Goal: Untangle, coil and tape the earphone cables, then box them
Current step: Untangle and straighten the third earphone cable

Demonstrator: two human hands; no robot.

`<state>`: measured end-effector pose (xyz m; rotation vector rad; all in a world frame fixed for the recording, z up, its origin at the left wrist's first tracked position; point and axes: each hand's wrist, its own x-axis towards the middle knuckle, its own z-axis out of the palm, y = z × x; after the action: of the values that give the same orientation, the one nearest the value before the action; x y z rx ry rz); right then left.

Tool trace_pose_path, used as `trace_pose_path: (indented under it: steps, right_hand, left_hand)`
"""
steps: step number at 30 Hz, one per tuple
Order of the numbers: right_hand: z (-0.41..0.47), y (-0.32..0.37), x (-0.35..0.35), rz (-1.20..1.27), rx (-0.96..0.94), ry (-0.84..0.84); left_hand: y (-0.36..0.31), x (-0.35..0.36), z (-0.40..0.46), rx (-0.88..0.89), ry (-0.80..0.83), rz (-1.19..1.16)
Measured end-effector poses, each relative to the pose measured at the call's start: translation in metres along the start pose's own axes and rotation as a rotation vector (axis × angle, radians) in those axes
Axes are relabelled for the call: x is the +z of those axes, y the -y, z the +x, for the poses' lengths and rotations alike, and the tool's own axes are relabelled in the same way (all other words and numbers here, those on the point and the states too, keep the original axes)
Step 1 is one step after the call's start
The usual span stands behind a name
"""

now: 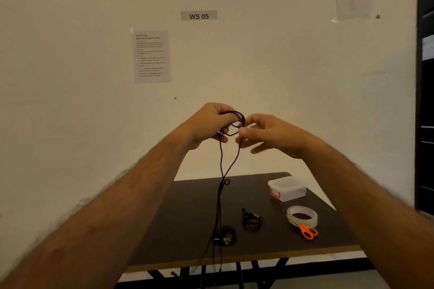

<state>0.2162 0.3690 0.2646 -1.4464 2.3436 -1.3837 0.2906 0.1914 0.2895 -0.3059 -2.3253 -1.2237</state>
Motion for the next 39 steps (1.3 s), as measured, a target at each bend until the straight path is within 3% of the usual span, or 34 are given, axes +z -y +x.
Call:
trace_pose_path:
  steps: [6, 8, 11, 14, 16, 18, 20, 23, 24, 28, 29, 30, 34, 39]
  right_hand:
    - [0.017, 0.016, 0.021, 0.295, -0.028, -0.122]
    - [0.019, 0.019, 0.02, 0.273, -0.022, -0.204]
    - [0.018, 0.026, 0.015, 0.069, -0.092, -0.298]
    - [0.019, 0.033, 0.01, -0.316, -0.215, -0.378]
    - [0.019, 0.038, 0.01, -0.604, -0.25, -0.487]
    - [0.018, 0.044, 0.008, -0.719, -0.251, -0.619]
    - [0.02, 0.046, 0.002, -0.558, -0.205, -0.615]
    - [0.017, 0.049, -0.007, -0.045, -0.073, -0.45]
    - [0.016, 0.049, -0.009, -0.023, -0.067, -0.46]
    - [0.016, 0.044, -0.019, -0.672, -0.141, -0.851]
    - [0.014, 0.043, -0.022, -0.708, -0.143, -0.876]
    - [0.014, 0.042, -0.028, -0.658, -0.122, -0.807]
    - [0.006, 0.04, -0.041, -0.359, 0.036, -0.213]
    - [0.0, 0.037, -0.045, -0.235, 0.128, -0.057]
  left_hand:
    - [0.01, -0.005, -0.011, 0.055, -0.112, 0.043]
    - [0.016, -0.015, -0.016, 0.05, -0.135, 0.078]
    - [0.027, -0.032, -0.023, -0.008, -0.163, 0.108]
    - [0.037, -0.041, -0.028, -0.067, -0.154, 0.188]
    - [0.044, -0.041, -0.028, -0.096, -0.128, 0.299]
    - [0.05, -0.038, -0.028, -0.113, -0.123, 0.441]
    - [0.055, -0.035, -0.028, -0.153, -0.129, 0.462]
    - [0.063, -0.03, -0.03, -0.219, -0.086, 0.461]
    - [0.067, -0.029, -0.03, -0.239, -0.068, 0.471]
    - [0.08, -0.031, -0.032, -0.328, -0.168, 0.47]
    - [0.084, -0.034, -0.033, -0.343, -0.222, 0.404]
    - [0.087, -0.036, -0.033, -0.351, -0.264, 0.292]
    - [0.083, -0.041, -0.036, -0.365, -0.305, -0.153]
    - [0.064, -0.03, -0.038, -0.278, -0.122, -0.116]
